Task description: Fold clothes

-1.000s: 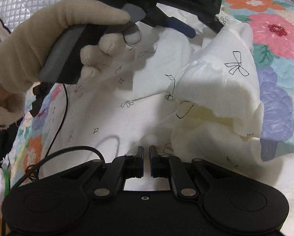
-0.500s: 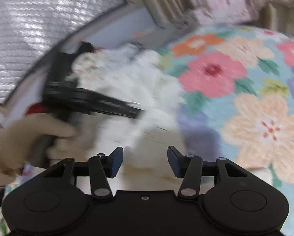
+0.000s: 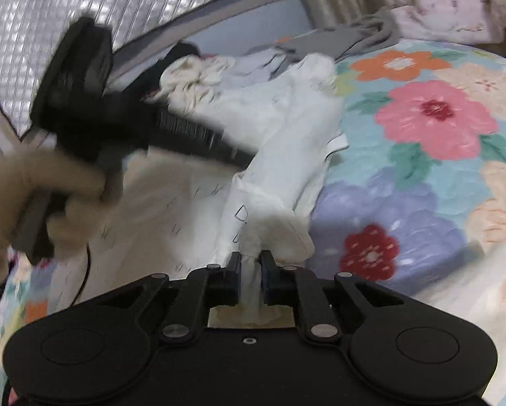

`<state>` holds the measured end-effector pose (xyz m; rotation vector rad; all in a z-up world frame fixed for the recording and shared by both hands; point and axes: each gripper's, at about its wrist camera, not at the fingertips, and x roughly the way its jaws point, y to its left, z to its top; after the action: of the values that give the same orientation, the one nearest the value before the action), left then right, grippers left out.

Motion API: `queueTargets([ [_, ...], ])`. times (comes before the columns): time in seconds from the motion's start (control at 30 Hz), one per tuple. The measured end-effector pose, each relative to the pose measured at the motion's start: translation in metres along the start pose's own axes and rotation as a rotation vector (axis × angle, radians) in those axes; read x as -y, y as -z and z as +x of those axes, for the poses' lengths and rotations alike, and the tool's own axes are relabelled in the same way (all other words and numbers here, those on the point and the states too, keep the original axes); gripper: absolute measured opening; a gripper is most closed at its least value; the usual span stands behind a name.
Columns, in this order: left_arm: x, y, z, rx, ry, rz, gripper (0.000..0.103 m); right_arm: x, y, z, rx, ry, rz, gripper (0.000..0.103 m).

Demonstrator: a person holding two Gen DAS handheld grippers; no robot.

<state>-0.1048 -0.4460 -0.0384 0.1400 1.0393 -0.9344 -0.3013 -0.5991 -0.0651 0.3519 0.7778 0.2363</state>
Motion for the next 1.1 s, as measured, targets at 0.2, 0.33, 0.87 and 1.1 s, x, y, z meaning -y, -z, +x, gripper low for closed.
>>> queueTargets([
  [0.2, 0.009, -0.002, 0.002, 0.008, -0.012, 0.056, 0.050, -0.010, 0.005, -0.007, -0.013, -0.071, -0.045, 0.015],
  [0.33, 0.009, 0.014, 0.008, -0.023, -0.030, 0.126, 0.008, -0.006, 0.005, -0.013, -0.038, -0.102, -0.029, 0.015],
  [0.87, -0.013, 0.042, -0.014, 0.014, -0.084, 0.133, 0.007, 0.029, 0.003, -0.004, 0.038, -0.136, 0.270, 0.054],
  [1.1, -0.001, 0.025, -0.012, 0.053, -0.020, 0.157, 0.008, 0.012, -0.018, -0.021, 0.162, 0.009, 0.066, 0.009],
])
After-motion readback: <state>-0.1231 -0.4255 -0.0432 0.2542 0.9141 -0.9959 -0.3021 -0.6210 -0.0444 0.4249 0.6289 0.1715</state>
